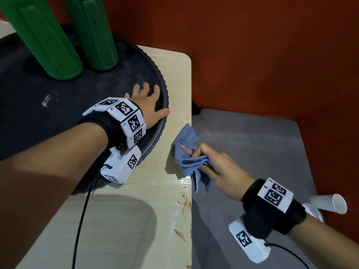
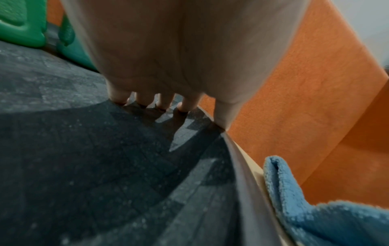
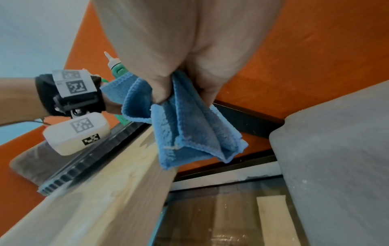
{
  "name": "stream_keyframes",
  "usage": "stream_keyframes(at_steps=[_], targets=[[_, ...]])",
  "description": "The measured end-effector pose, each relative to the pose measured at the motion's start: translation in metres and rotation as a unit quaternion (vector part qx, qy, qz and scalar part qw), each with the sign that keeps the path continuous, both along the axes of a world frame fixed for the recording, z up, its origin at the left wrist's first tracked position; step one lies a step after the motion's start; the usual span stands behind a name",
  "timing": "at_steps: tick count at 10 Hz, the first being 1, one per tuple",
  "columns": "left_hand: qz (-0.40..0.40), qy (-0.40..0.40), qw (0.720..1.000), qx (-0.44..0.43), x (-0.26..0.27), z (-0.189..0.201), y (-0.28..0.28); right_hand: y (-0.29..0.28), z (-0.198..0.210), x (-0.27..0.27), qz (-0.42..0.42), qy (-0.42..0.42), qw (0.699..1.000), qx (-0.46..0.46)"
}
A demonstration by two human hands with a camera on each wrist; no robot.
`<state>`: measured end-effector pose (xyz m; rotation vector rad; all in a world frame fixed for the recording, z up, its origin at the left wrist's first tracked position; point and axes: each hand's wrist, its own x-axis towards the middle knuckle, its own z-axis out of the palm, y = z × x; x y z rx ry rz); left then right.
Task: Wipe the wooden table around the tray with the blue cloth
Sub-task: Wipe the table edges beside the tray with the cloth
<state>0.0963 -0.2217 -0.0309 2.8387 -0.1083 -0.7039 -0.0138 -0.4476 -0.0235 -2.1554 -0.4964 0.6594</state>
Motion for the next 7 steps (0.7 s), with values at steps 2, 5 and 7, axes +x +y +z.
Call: stream_keyframes(at_steps=[2,5,7], targets=[[-0.001,-0.008,1.0,0.002,-0.001,-0.003,0.0,0.01,0.0,0.033,-0.052,-0.056,0.997,-0.018],[0.001,-0.029,1.0,0.001,-0.002,-0.008,-0.001,0.004,-0.004,-0.017,-0.039,0.012,0.999,0.009],[-0.004,-0.032,0.999,0.003,-0.001,-0.009,-0.001,-0.001,0.0,0.013,-0.038,-0.013,0.999,-0.018]])
